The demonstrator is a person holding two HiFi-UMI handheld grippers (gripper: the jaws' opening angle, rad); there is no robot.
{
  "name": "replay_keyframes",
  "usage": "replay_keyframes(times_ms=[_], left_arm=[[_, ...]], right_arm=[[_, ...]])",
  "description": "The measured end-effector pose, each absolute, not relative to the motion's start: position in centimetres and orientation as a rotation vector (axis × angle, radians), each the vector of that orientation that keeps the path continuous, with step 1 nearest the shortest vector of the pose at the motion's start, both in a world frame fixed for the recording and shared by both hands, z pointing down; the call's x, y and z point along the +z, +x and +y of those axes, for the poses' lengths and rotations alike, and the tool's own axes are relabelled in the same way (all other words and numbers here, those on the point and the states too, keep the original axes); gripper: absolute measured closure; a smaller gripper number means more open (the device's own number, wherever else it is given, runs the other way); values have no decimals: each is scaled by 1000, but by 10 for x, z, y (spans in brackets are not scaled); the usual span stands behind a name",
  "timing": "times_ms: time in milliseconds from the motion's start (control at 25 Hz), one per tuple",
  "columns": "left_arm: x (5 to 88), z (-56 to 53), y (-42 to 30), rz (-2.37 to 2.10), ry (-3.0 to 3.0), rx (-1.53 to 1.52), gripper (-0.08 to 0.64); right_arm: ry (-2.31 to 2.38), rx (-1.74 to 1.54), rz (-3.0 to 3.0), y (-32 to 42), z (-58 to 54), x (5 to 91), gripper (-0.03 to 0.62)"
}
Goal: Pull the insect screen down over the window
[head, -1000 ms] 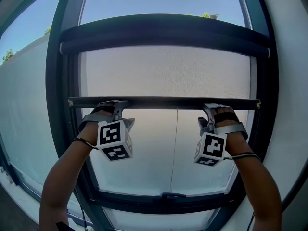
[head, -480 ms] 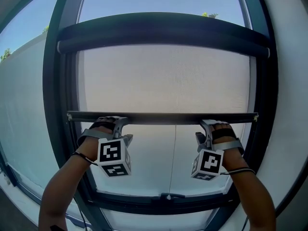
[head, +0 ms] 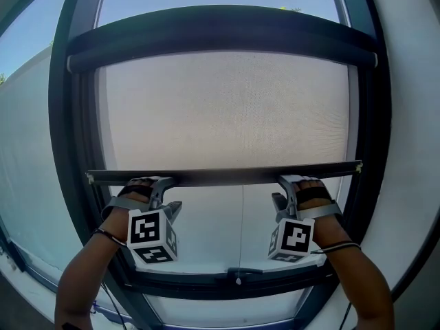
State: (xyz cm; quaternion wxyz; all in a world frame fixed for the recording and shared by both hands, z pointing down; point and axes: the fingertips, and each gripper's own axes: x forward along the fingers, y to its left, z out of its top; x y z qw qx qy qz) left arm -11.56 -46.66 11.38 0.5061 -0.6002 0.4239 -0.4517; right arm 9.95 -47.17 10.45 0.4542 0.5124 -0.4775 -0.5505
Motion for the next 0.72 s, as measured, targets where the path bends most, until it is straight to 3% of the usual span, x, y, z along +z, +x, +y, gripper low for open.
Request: replay_keyframes(times_ms=[720], left_arm=[[186, -467, -110, 993, -1454, -1122, 350]], right_arm=[[1199, -1295, -1222, 106, -470, 176, 390]])
